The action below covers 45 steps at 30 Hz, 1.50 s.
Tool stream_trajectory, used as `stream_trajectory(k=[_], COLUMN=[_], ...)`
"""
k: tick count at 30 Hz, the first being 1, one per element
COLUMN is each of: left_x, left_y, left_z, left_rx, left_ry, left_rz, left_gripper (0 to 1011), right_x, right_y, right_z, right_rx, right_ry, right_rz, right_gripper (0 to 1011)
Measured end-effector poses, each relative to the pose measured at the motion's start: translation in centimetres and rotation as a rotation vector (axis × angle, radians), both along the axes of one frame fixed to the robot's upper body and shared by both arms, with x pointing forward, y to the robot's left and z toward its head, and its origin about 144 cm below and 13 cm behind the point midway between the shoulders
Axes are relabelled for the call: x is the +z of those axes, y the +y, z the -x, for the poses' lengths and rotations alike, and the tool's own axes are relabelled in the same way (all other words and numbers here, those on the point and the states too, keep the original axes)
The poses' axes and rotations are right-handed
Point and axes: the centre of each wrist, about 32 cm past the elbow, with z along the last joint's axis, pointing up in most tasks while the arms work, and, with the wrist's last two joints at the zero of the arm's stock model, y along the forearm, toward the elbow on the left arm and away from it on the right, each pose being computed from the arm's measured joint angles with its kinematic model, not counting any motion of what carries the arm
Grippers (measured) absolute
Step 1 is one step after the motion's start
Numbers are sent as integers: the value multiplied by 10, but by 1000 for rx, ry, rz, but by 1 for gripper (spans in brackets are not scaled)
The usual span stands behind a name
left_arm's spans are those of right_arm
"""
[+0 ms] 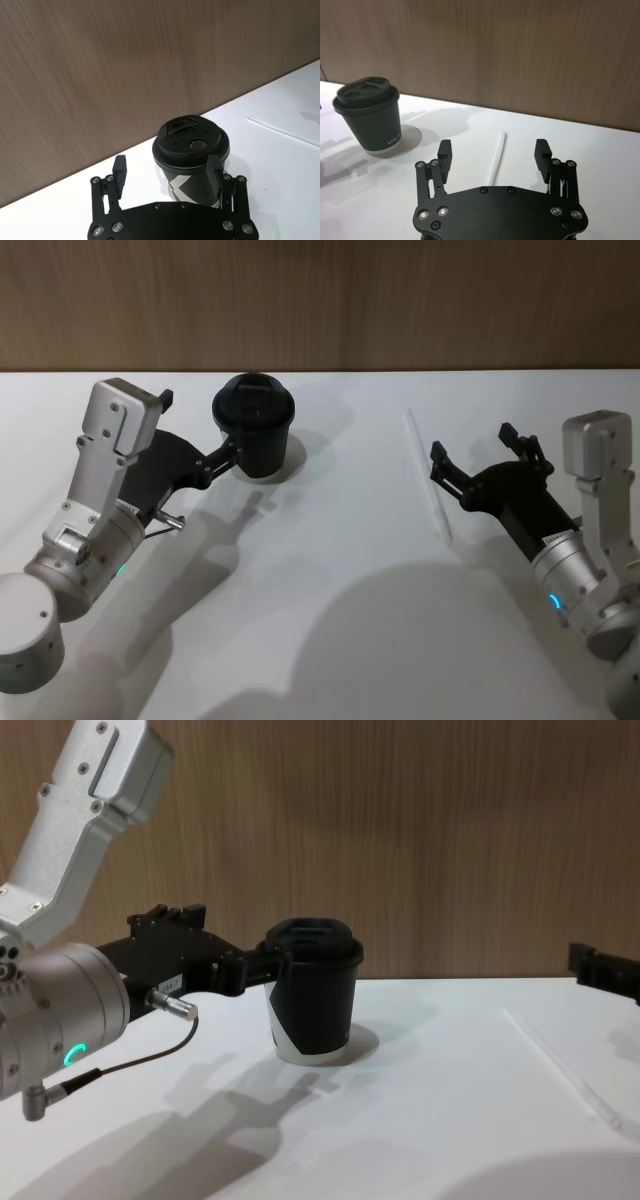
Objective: Pick up the straw with one hand, pass it to the other hand, and insert it into the cup.
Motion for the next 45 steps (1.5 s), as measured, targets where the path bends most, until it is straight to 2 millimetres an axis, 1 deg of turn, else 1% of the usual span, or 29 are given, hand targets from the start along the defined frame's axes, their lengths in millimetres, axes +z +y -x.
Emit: stream_trajectory(k=[9,16,36,45], left_x=[0,0,0,0], left_y=[0,0,0,0], left_z=[0,0,0,0], left_rx=[0,0,0,0], left_ry=[0,0,0,0], left_rz=[0,0,0,0], left_gripper=[1001,1002,1001,1002], right_x=[3,8,30,32], right_y=[-6,-8,1,5], right_z=[-1,-4,-11,-12], right_rx=[-34,-42,-11,0], right_ry=[67,105,210,232], right_rz=[54,84,146,160], right_gripper=[1001,1001,1001,1001])
